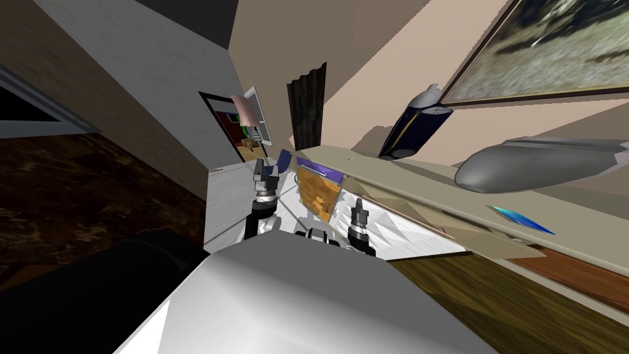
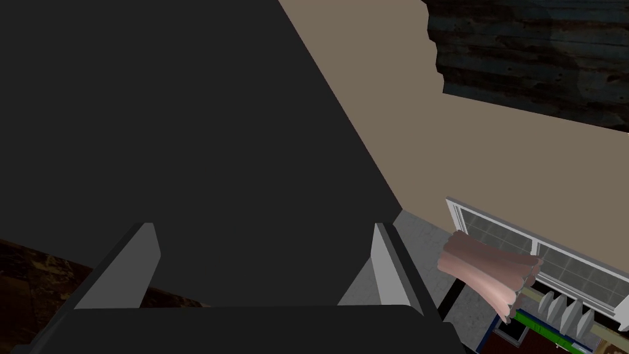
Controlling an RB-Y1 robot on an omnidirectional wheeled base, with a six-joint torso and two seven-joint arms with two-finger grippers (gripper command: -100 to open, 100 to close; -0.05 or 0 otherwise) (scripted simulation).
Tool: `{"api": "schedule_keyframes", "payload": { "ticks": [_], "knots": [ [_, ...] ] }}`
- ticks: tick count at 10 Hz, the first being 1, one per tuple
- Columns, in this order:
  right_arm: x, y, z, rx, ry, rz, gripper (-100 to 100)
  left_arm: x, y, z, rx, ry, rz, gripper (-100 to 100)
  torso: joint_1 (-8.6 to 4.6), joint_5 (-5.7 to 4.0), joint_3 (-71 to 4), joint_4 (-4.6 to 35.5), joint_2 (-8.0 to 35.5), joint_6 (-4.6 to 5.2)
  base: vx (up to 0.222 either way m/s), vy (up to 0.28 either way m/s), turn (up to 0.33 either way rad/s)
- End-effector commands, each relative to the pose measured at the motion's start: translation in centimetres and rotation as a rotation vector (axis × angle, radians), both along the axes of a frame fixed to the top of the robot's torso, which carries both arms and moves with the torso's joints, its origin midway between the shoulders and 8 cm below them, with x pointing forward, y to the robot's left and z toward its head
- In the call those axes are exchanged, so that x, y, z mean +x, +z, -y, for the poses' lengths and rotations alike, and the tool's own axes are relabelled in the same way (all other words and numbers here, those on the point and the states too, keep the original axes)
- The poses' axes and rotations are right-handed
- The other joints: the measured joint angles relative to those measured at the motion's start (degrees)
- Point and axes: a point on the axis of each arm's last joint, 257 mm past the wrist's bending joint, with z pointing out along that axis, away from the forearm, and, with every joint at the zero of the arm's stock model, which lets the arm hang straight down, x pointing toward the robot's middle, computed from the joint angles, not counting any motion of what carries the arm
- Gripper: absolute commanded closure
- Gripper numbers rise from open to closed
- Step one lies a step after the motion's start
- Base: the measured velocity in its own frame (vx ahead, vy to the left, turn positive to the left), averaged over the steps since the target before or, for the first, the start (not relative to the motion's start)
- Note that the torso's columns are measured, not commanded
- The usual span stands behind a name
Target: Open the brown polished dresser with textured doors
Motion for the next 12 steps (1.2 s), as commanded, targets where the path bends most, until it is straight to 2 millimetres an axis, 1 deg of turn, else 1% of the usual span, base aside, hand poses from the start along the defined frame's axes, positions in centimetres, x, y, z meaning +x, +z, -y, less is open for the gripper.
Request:
{"api": "schedule_keyframes", "payload": {
  "ticks": [1,3,4,5,12],
  "knots": [
    [0.5,-0.9,-2.1,-0.122,0.016,-0.045,100,0.0,0.0,0.0,0.0,0.0,0.0,0,0.01,0.0,0.1,0.1,0.2,0.0,0.01,-0.002,0.0],
    [0.6,-1.0,-2.2,-0.16,-0.003,-0.052,100,0.0,0.0,0.0,0.0,0.0,0.0,0,0.04,0.01,0.2,0.1,0.3,0.0,0.0,0.0,0.0],
    [-0.2,0.1,-1.3,-0.043,0.002,-0.03,100,0.0,0.0,0.0,0.0,0.0,0.0,0,0.05,0.02,0.2,0.1,0.2,0.0,-0.011,0.003,-0.161],
    [-0.2,0.1,-1.3,-0.043,0.002,-0.03,100,0.0,0.0,0.0,0.0,0.0,0.0,0,0.07,0.02,0.1,0.1,0.2,0.03,-0.014,0.007,-0.095],
    [-3.2,3.0,2.4,0.321,-0.011,0.056,100,0.0,0.0,0.0,0.0,0.0,0.0,0,0.05,0.01,0.1,0.1,0.2,-0.01,-0.016,0.007,-0.097]
  ]
}}
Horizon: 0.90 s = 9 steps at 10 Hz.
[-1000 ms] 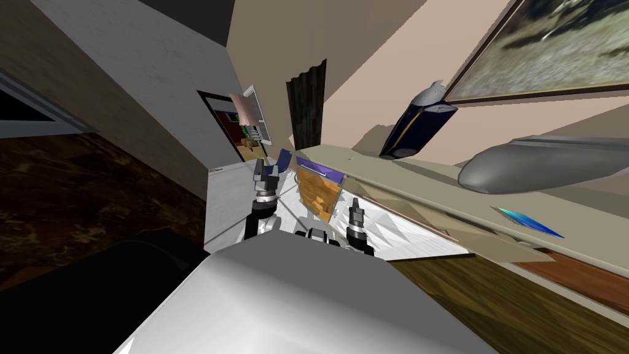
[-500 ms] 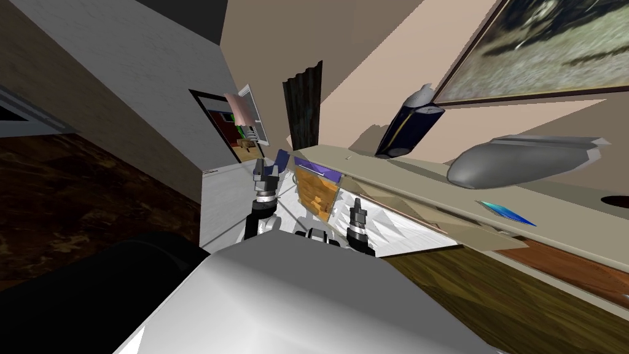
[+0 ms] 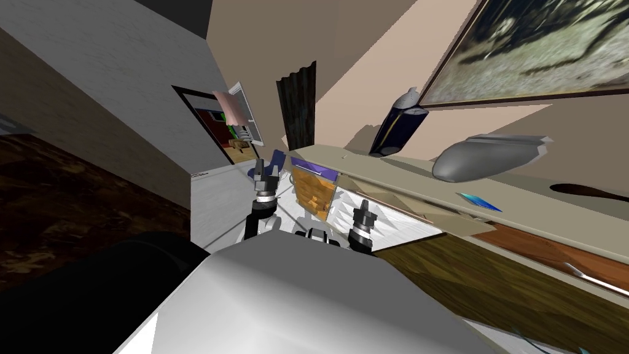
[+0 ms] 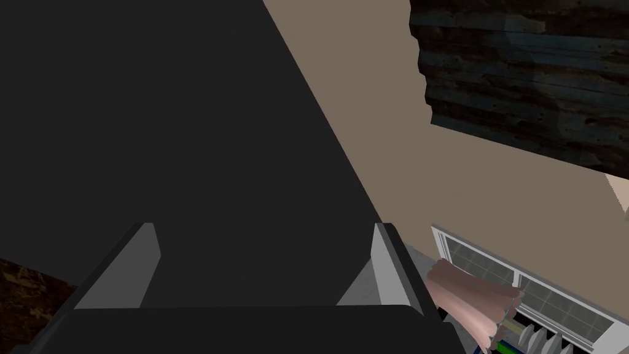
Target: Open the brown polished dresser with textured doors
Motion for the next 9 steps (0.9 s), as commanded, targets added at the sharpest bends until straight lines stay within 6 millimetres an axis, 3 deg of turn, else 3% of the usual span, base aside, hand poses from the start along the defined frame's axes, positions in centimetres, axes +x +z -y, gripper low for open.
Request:
{"api": "schedule_keyframes", "payload": {
  "ticks": [1,2,3,7,9],
  "knots": [
    [-1.3,0.9,1.5,0.137,-0.009,0.038,100,0.0,0.0,0.0,0.0,0.0,0.0,0,0.0,0.0,0.0,0.0,0.0,0.0,-0.017,0.005,-0.125],
    [-1.0,0.7,1.2,0.101,-0.007,0.026,100,0.0,0.0,0.0,0.0,0.0,0.0,0,-0.01,0.0,0.0,0.0,0.0,0.01,-0.009,0.003,-0.027],
    [-1.3,0.1,1.8,0.123,-0.009,0.034,-100,0.0,0.0,0.0,0.0,0.0,0.0,0,0.0,0.0,0.0,0.0,0.0,-0.02,0.046,-0.01,0.024],
    [-1.8,-1.1,2.6,0.15,-0.013,0.045,-100,0.0,0.0,0.0,0.0,0.0,0.0,0,0.03,0.01,0.0,0.0,0.0,0.0,0.077,-0.014,0.017],
    [-0.9,-0.3,2.8,0.145,-0.04,0.047,-100,0.0,0.0,0.0,0.0,0.0,0.0,0,0.02,0.01,0.1,0.0,0.2,0.01,0.013,-0.024,0.082]
  ]
}}
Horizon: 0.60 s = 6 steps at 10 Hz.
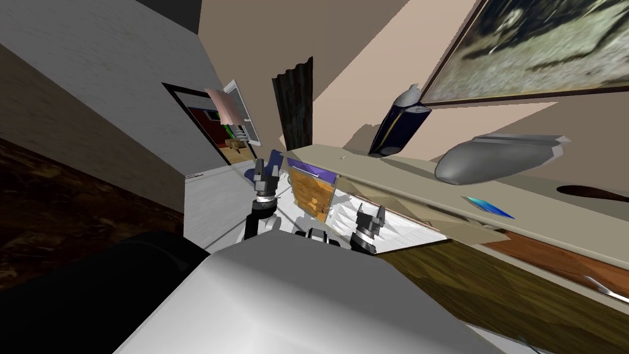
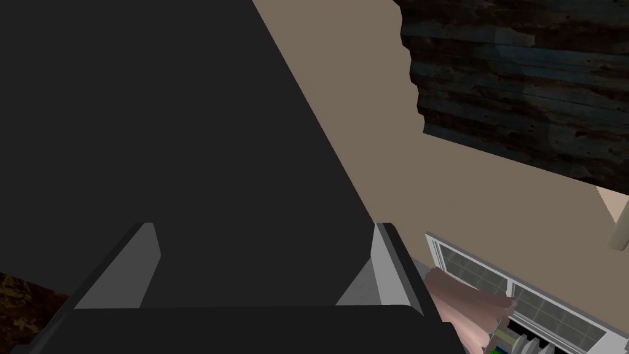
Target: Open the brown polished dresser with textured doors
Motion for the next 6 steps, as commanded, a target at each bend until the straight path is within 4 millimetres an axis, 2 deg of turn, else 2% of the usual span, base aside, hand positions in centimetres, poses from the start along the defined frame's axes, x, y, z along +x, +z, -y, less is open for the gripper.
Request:
{"api": "schedule_keyframes", "payload": {
  "ticks": [1,5,6],
  "knots": [
    [0.9,0.8,0.4,-0.001,-0.037,0.001,-100,0.0,0.0,0.0,0.0,0.0,0.0,0,-0.07,-0.02,0.1,0.0,0.1,-0.03,-0.037,-0.058,0.185],
    [2.3,2.0,0.9,0.001,-0.09,0.0,-100,0.0,0.0,0.0,0.0,0.0,0.0,0,-0.01,0.0,-0.1,-0.1,-0.2,0.0,-0.039,-0.055,0.136],
    [2.0,1.8,0.9,0.002,-0.083,0.001,-100,0.0,0.0,0.0,0.0,0.0,0.0,0,0.02,0.01,-0.1,-0.1,-0.2,0.0,-0.018,-0.021,0.02]
  ]
}}
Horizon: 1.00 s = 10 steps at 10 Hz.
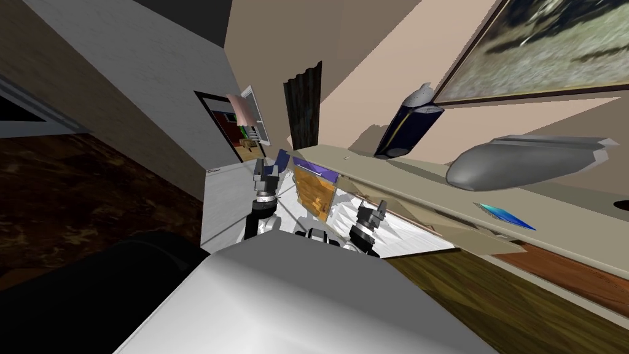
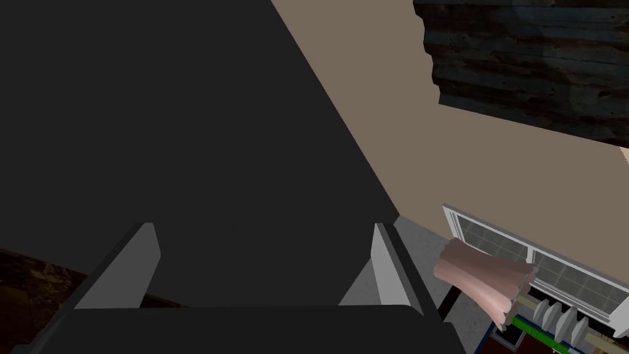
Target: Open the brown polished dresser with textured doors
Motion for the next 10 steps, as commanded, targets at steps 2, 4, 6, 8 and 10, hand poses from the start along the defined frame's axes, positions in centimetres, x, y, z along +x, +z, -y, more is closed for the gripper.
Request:
{"api": "schedule_keyframes", "payload": {
  "ticks": [2,4,6,8,10],
  "knots": [
    [-0.8,-0.8,-0.4,-0.003,0.037,0.0,100,0.0,0.0,0.0,0.0,0.0,0.0,0,0.18,0.05,-0.1,0.0,-0.1,0.03,0.03,0.058,-0.212],
    [-1.5,-1.4,-0.7,-0.002,0.064,-0.001,100,0.0,0.0,0.0,0.0,0.0,0.0,0,0.01,0.01,0.1,0.1,0.2,-0.04,0.046,0.064,-0.146],
    [-1.6,-1.4,-0.6,-0.006,0.062,0.002,100,0.0,0.0,0.0,0.0,0.0,0.0,0,-0.05,-0.1,0.0,-0.1,0.0,-0.12,0.026,0.027,-0.058],
    [-1.5,-0.3,-1.4,-0.001,0.08,0.0,100,0.0,0.0,0.0,0.0,0.0,0.0,0,0.04,-0.01,0.2,0.1,0.3,-0.08,-0.153,0.035,-0.03],
    [-1.4,0.4,-1.9,0.0,0.093,-0.002,100,0.0,0.0,0.0,0.0,0.0,0.0,0,0.19,0.15,0.3,0.3,0.5,-0.02,-0.166,0.06,-0.023]
  ]
}}
